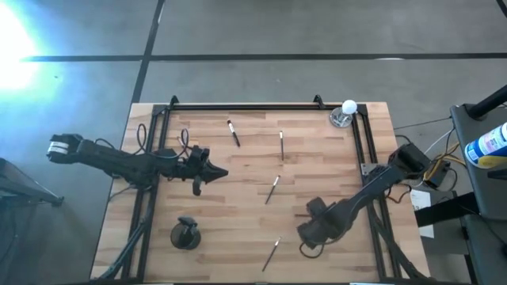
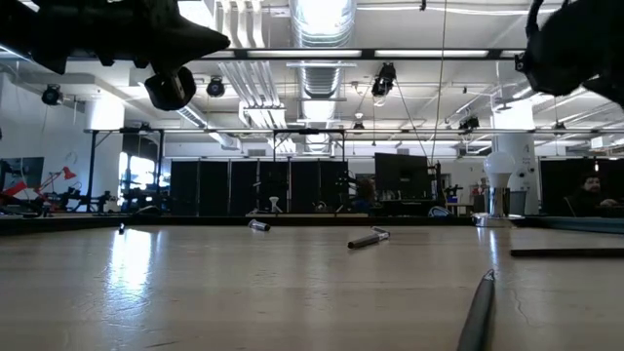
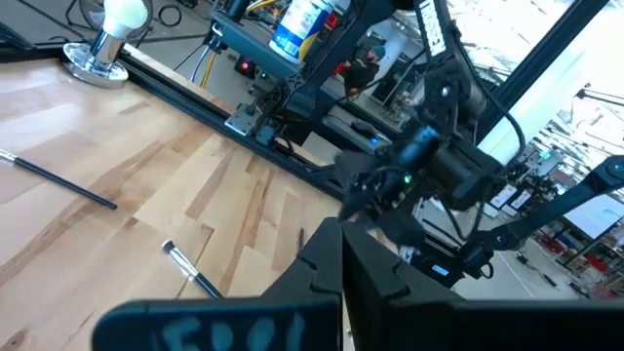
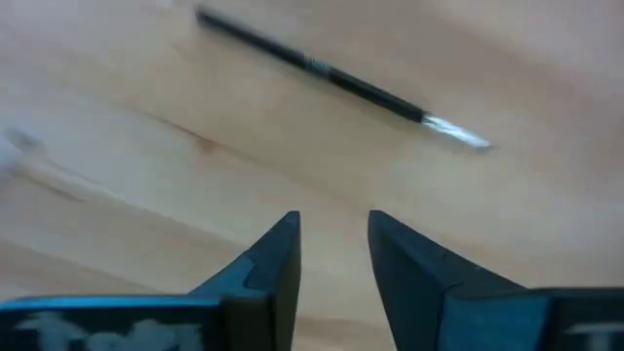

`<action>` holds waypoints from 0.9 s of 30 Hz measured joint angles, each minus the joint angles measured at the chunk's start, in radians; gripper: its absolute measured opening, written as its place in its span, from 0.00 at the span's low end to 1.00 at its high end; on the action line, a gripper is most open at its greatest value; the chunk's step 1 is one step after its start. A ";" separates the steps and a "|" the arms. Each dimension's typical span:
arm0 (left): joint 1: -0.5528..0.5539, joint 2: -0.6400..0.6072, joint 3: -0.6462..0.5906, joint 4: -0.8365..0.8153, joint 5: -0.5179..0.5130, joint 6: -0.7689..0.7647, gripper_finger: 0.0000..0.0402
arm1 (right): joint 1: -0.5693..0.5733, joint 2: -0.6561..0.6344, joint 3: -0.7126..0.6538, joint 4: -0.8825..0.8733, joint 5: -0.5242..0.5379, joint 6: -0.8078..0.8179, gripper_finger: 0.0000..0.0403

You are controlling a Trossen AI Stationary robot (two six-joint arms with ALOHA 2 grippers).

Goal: Pick & Place Makeup Brushes
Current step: Put the liner brush into the holder

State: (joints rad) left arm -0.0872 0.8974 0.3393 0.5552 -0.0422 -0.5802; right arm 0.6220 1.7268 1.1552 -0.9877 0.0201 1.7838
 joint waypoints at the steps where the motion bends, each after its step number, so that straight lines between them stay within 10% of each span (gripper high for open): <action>1: 0.000 0.000 0.000 -0.002 0.001 0.000 0.00 | -0.012 -0.013 -0.005 -0.034 -0.003 -0.082 0.31; 16: 0.000 0.000 0.000 -0.017 0.017 -0.001 0.00 | -0.469 -0.299 -0.385 0.099 0.002 -1.306 0.35; 27: 0.000 0.000 0.000 -0.035 -0.010 -0.001 0.00 | -0.702 -0.282 -0.495 0.304 -0.059 -1.610 0.35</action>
State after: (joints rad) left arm -0.0875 0.8970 0.3393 0.5202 -0.0525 -0.5812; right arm -0.0802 1.4452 0.6607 -0.6835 -0.0386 0.1733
